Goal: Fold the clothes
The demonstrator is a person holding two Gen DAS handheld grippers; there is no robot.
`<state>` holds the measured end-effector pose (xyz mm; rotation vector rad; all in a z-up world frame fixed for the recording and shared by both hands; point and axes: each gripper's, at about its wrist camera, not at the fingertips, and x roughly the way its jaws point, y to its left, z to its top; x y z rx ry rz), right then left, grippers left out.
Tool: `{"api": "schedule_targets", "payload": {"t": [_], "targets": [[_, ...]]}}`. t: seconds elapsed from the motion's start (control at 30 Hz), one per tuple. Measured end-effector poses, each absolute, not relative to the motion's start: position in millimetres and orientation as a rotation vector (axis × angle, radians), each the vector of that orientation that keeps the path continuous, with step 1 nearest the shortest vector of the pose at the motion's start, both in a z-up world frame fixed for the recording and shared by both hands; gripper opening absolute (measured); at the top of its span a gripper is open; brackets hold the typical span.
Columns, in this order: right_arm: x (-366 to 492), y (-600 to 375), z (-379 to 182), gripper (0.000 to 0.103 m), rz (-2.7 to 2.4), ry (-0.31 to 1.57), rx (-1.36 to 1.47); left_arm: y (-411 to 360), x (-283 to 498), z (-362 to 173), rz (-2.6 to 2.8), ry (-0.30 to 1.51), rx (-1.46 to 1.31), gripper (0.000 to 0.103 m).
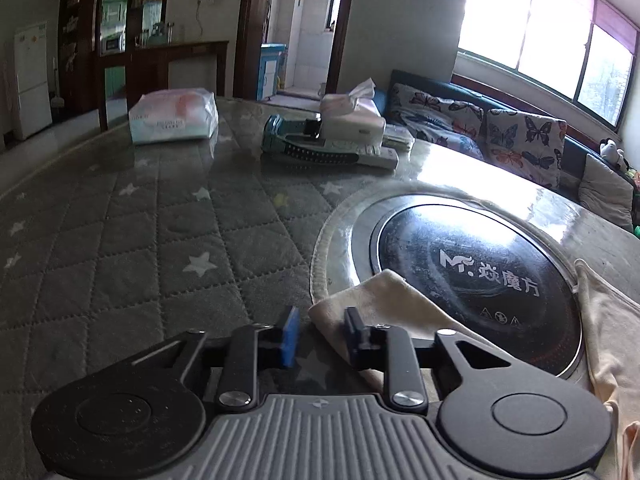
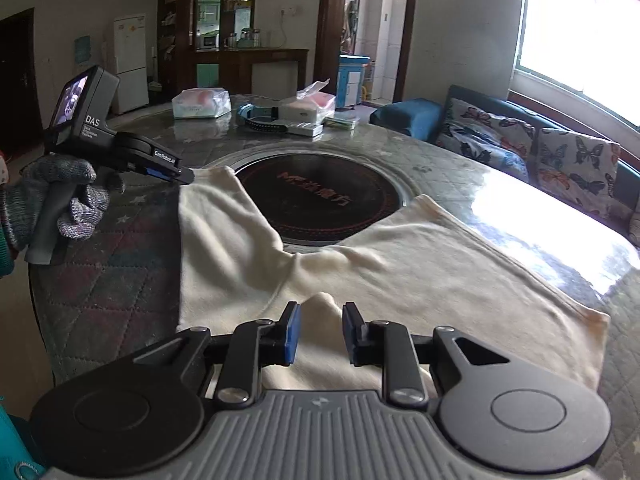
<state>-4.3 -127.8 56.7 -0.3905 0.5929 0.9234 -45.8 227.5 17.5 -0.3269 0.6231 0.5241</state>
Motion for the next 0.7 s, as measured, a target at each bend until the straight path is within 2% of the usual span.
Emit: {"api": "schedule_targets", "payload": {"t": [0.07, 0.23, 0.47, 0.7], "targets": [[-4, -136, 59, 0.023, 0.9, 0.59, -0.372, 226, -46, 19, 0.519, 0.613, -0.328, 0.005], [-2, -163, 62, 0.023, 0.835, 0.585, -0.291, 197, -56, 52, 0.39, 0.524, -0.363, 0.004], [2, -211, 58, 0.023, 0.714, 0.592, -0.172, 92, -68, 111, 0.054, 0.404, -0.277, 0.004], [3, -254, 50, 0.023, 0.619, 0.615, -0.075, -12, -66, 108, -0.234, 0.421, -0.189, 0.005]]}}
